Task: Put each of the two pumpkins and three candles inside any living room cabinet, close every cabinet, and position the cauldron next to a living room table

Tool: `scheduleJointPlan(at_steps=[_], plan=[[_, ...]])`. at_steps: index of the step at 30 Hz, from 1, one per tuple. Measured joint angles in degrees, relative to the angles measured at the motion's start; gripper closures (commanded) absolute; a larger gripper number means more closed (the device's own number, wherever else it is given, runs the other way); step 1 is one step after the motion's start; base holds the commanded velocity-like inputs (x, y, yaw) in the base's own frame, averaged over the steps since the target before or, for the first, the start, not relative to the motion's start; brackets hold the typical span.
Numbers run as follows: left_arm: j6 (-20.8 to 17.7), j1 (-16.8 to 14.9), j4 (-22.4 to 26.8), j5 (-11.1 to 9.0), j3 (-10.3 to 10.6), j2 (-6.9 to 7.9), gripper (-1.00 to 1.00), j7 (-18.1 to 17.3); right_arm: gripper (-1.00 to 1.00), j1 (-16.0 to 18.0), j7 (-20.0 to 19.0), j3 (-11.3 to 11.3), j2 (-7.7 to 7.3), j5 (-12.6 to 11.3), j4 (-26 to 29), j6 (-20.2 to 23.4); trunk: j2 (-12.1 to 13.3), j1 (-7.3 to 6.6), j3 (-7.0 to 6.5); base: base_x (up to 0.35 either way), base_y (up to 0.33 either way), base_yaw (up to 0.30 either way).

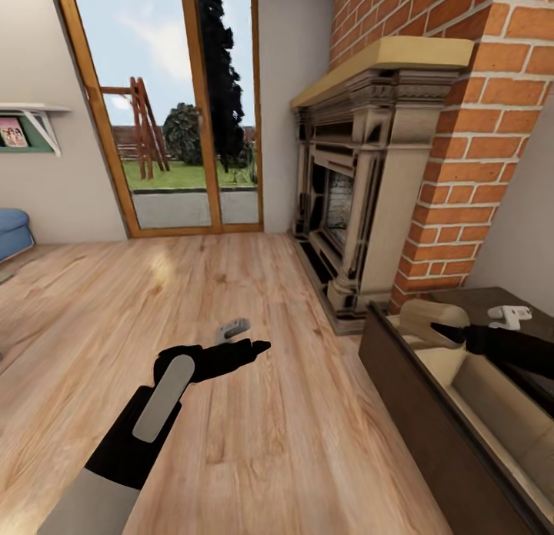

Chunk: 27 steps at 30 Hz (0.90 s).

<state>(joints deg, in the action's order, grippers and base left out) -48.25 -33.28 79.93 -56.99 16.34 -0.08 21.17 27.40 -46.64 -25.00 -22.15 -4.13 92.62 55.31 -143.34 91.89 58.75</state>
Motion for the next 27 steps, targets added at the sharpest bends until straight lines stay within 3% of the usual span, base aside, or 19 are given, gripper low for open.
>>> scheduleJointPlan(at_steps=[5, 8, 16, 27], plan=[[1.09, 1.09, -2.57, 0.07, -0.31, 0.39, -1.00, 0.14, 1.00, -0.04, 0.01, -0.05, -0.06, 0.01, 0.00, 1.43, 0.00, 0.02, -0.12, 0.179, 0.052, -0.272], [3.96, 2.87, -4.75, 0.12, -0.68, 0.73, -1.00, 0.34, 1.00, -0.06, 0.10, -0.12, -0.17, 0.04, 0.01, 4.09, 0.00, 0.03, -0.19, 0.051, 0.015, -0.272], [9.52, 7.75, -6.63, 0.06, -0.93, 1.22, -1.00, 0.63, 1.00, -1.11, 0.24, -1.13, -0.52, 0.08, 0.00, 4.16, 0.00, 0.04, -0.23, 0.007, 0.002, -0.273], [12.97, 8.15, -11.40, 0.02, -3.08, 1.96, -1.00, 0.16, 1.00, -3.12, 0.55, -0.95, -0.07, 0.14, 0.01, 3.30, 0.00, 0.04, -0.24, 0.001, 0.001, -0.276]])
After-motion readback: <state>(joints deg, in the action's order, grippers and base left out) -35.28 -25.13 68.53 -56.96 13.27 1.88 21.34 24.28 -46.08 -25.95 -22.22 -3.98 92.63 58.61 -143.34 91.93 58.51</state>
